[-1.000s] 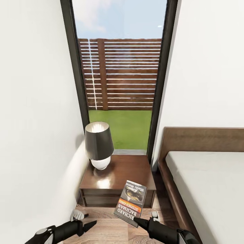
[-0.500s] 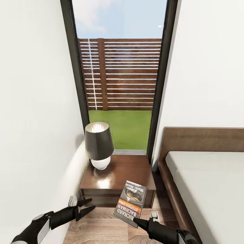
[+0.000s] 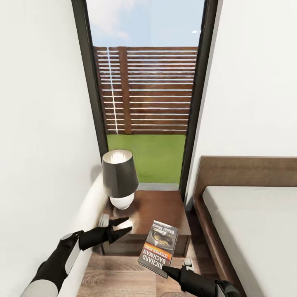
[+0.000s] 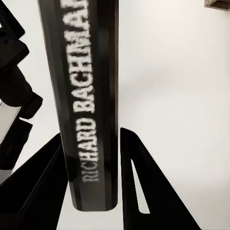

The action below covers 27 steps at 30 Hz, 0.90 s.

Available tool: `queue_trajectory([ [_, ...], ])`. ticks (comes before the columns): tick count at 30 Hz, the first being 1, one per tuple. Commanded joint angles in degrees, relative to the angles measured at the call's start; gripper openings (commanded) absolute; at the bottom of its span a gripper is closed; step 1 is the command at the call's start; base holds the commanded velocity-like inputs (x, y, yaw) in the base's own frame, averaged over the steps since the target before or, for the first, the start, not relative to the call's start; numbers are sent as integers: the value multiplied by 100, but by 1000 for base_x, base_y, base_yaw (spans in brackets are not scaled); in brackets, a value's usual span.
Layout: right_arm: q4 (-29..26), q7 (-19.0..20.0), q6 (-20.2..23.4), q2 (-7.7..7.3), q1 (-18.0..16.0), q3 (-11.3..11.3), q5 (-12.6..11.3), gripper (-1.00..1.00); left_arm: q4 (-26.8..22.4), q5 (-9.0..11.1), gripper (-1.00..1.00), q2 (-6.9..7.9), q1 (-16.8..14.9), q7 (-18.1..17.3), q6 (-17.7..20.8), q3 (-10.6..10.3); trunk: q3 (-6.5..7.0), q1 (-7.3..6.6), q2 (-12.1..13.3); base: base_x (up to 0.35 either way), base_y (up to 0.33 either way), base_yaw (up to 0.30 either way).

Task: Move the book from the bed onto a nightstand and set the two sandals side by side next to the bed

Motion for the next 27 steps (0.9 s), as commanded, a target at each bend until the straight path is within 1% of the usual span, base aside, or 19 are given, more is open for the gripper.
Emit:
queue_trajectory([
  [1,6,11,52,4,-3,-25,7,-100,-25,14,100,-3,-3,7,70,-2,-6,3,-3,317,0,0],
  [6,18,10,-70,4,-3,-24,10,-100,-34,5,100,10,-3,43,52,14,-6,3,-3,324,0,0],
  [12,18,16,-104,4,-3,-26,10,-100,-27,-3,100,9,-3,62,32,8,-6,3,-3,281,0,0],
  [20,3,18,-106,-17,-3,-44,1,-100,-10,4,100,8,-3,45,45,10,-6,3,-3,23,0,3],
  [27,-12,18,-107,-20,-3,-44,1,-100,-7,5,100,5,-3,52,42,6,-6,3,-3,0,0,200],
])
